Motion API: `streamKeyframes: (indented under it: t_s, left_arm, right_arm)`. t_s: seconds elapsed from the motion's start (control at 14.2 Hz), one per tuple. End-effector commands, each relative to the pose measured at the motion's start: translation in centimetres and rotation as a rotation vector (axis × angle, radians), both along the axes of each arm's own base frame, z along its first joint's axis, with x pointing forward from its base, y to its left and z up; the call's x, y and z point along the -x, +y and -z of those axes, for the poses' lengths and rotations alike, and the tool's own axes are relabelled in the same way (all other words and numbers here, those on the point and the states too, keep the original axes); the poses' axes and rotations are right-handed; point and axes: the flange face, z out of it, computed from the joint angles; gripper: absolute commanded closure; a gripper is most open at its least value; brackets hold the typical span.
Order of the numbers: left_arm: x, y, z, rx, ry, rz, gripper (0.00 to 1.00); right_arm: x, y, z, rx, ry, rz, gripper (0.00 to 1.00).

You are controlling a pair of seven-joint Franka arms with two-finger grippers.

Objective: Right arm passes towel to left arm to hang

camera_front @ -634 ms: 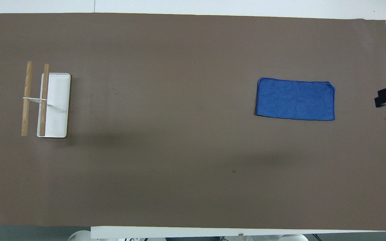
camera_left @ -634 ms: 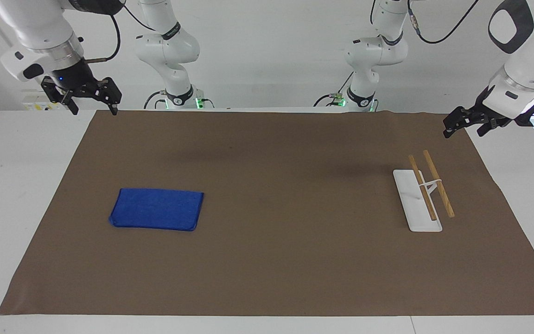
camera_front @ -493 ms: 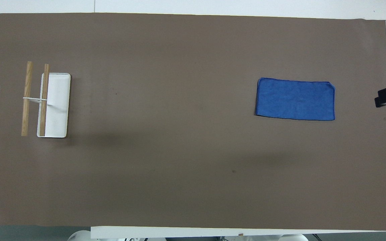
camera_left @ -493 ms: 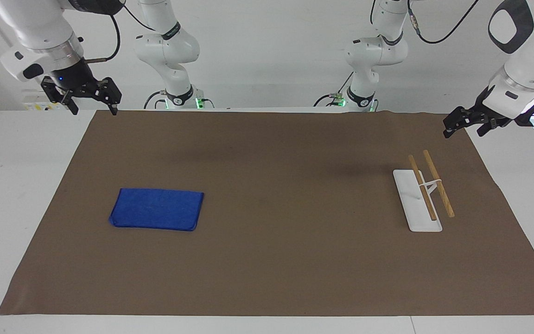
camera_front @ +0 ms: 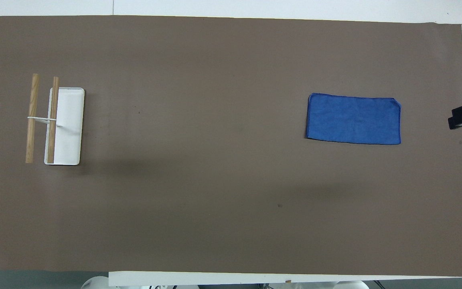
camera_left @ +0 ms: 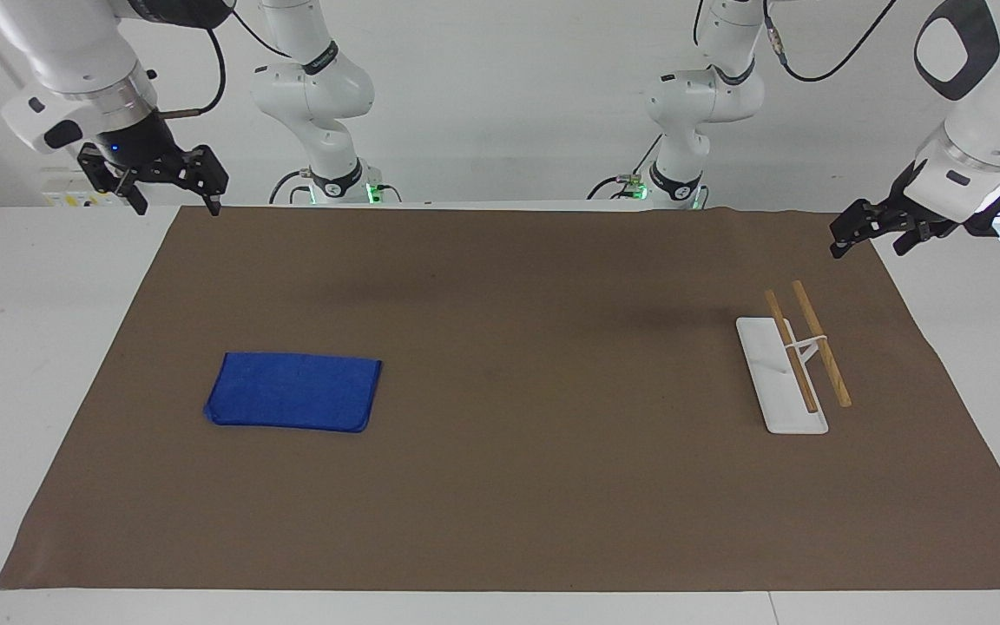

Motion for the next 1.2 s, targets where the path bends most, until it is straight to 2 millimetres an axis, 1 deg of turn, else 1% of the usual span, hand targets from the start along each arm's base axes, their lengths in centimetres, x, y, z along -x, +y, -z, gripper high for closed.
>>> streamKeyframes:
  t_s: [0.0, 0.14, 0.21, 0.35, 0.42, 0.49, 0.56, 0.63, 0.7, 0.77, 0.85, 0.92, 0.99, 1.06, 1.13]
  left_arm:
    - [0.7, 0.2, -0.2, -0.020, 0.002, 0.005, 0.00]
    - [0.7, 0.2, -0.1, -0.020, 0.004, 0.005, 0.00]
    - [0.7, 0.2, -0.1, -0.020, 0.004, 0.005, 0.00]
    - [0.7, 0.2, -0.1, -0.020, 0.004, 0.005, 0.00]
    - [0.7, 0.2, -0.1, -0.020, 0.004, 0.005, 0.00]
    - [0.7, 0.2, -0.1, -0.020, 0.004, 0.005, 0.00]
    - [0.7, 0.2, -0.1, -0.020, 0.004, 0.003, 0.00]
    - [0.7, 0.2, -0.1, -0.020, 0.002, 0.003, 0.00]
    - [0.7, 0.2, -0.1, -0.020, 0.004, 0.005, 0.00]
    - [0.7, 0.2, -0.1, -0.020, 0.004, 0.005, 0.00]
    - [0.7, 0.2, -0.1, -0.020, 0.004, 0.003, 0.00]
    - [0.7, 0.2, -0.1, -0.020, 0.004, 0.005, 0.00]
    - [0.7, 0.2, -0.1, -0.020, 0.004, 0.005, 0.00]
    - [0.7, 0.2, -0.1, -0.020, 0.004, 0.005, 0.00]
    - [0.7, 0.2, -0.1, -0.020, 0.004, 0.005, 0.00]
  right_arm:
    - [0.2, -0.4, 0.5, -0.009, 0.007, -0.016, 0.00]
    - [-0.8, 0.3, 2.2, -0.051, -0.035, -0.020, 0.00]
    - [-1.7, 0.6, 3.7, -0.060, -0.040, -0.024, 0.00]
    - [-4.5, 1.5, 8.0, -0.057, -0.043, -0.038, 0.00]
    - [-6.2, 2.3, 10.5, -0.058, -0.041, -0.046, 0.00]
    - [-7.7, 2.5, 13.4, -0.073, -0.044, -0.035, 0.00]
    - [-8.8, 3.0, 16.8, -0.102, -0.058, -0.018, 0.00]
    - [-9.5, 4.4, 20.2, -0.110, -0.086, -0.024, 0.00]
    - [-9.6, 5.9, 23.5, -0.109, -0.102, -0.028, 0.00]
    - [-9.3, 6.3, 26.4, -0.107, -0.110, -0.006, 0.00]
    - [-9.0, 7.0, 28.4, -0.106, -0.108, -0.014, 0.00]
    - [-8.8, 7.4, 29.9, -0.105, -0.100, -0.024, 0.00]
    - [-8.4, 7.2, 31.2, -0.104, -0.080, -0.022, 0.00]
    - [-8.0, 6.8, 32.2, -0.102, -0.071, -0.015, 0.00]
    - [-7.7, 6.1, 32.9, -0.101, -0.075, 0.000, 0.00]
